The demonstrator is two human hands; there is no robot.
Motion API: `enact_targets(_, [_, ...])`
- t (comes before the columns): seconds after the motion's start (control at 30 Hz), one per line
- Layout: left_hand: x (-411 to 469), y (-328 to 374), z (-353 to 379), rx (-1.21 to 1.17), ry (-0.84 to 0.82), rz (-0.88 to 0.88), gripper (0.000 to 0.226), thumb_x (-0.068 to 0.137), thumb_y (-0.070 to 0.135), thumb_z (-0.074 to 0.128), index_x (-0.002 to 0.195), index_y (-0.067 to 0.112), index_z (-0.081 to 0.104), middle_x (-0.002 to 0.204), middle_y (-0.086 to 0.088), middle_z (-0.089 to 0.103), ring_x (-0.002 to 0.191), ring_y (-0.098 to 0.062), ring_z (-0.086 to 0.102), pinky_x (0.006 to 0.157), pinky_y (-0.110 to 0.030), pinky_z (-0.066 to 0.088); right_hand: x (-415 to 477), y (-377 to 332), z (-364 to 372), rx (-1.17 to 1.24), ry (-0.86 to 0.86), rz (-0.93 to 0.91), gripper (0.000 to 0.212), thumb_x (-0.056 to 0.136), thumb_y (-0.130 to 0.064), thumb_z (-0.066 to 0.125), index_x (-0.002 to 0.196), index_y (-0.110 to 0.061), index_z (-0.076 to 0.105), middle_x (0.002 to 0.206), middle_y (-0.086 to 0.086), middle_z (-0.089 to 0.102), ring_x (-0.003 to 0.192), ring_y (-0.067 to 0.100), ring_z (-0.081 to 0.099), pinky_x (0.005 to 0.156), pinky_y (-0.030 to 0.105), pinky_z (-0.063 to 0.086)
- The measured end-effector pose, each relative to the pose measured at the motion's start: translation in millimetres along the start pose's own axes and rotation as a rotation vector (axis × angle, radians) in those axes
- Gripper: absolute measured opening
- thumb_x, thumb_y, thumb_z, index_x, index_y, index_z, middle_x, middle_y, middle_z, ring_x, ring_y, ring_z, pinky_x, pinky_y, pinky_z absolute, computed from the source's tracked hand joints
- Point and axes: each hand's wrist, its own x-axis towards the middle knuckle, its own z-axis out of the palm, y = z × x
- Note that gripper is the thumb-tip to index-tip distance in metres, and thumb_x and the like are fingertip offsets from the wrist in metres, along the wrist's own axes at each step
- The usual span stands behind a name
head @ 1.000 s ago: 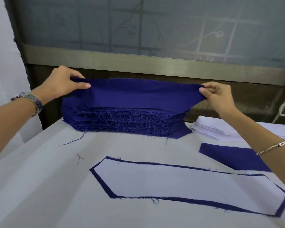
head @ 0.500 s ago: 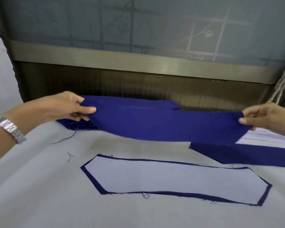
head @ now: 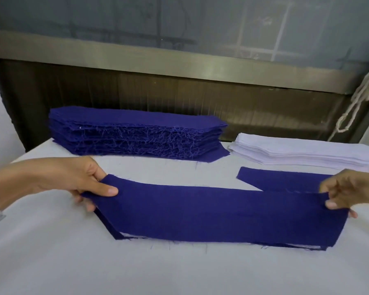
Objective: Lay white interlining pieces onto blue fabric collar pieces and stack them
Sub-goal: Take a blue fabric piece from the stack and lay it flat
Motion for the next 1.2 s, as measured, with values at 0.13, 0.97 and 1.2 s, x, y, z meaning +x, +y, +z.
enact_targets(0.13, [1,0,5,0.024,0.023,-0.068,0.068,0.053,0.081,0.076,0.099,0.03,0.08,0.087,0.002,0.078,0.065,-0.007,0.071,0.049,-0.013,0.04,-4,-6,6,-0.043,-0.004,0.033,0.031,0.096,-0.025,0.072,0.12,-0.007,0.065,0.081,0.016,0.07,0.062,0.03,0.068,0.059,0.03,0.057])
enact_targets(0.97, [5,3,17,0.064,0.088,-0.203,0.087,0.032,0.087,0.077,0.081,0.015,0.079,0.063,0.002,0.068,0.051,-0.01,0.063,0.042,-0.016,0.029,-18,-58,43,0.023,0.01,0.049,0.032,0.093,-0.039,0.073,0.111,-0.014,0.069,0.086,0.014,0.072,0.06,0.015,0.062,0.057,0.022,0.052])
enact_targets(1.2, [4,7,20,0.05,0.124,-0.201,0.099,0.034,0.084,0.078,0.09,0.002,0.075,0.058,0.0,0.064,0.049,-0.012,0.062,0.041,-0.014,0.031,-21,-65,47,0.002,0.032,0.053,0.036,0.093,-0.04,0.073,0.113,-0.011,0.067,0.074,0.011,0.066,0.057,0.016,0.06,0.055,0.021,0.05])
